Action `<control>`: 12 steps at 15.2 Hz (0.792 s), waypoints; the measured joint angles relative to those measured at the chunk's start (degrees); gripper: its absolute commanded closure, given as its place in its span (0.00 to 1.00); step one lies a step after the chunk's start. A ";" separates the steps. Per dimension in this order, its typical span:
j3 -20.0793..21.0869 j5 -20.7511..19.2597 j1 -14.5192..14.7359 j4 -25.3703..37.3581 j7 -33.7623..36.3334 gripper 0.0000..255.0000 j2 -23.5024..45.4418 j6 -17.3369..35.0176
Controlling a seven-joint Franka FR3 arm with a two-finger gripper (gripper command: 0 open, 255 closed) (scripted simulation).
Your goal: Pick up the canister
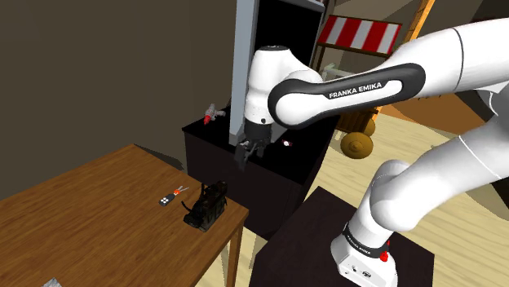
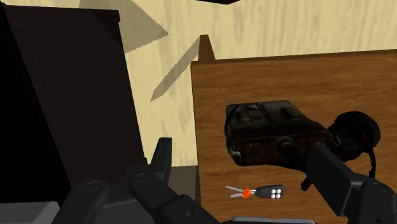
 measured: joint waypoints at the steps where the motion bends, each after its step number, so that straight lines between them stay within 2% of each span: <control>1: 0.85 0.13 0.01 0.90 1.13 0.00 1.74 1.31; 6: 5.71 0.05 0.42 3.43 7.83 0.00 9.63 8.89; 12: 11.18 -5.06 0.30 9.99 18.06 0.00 21.74 16.57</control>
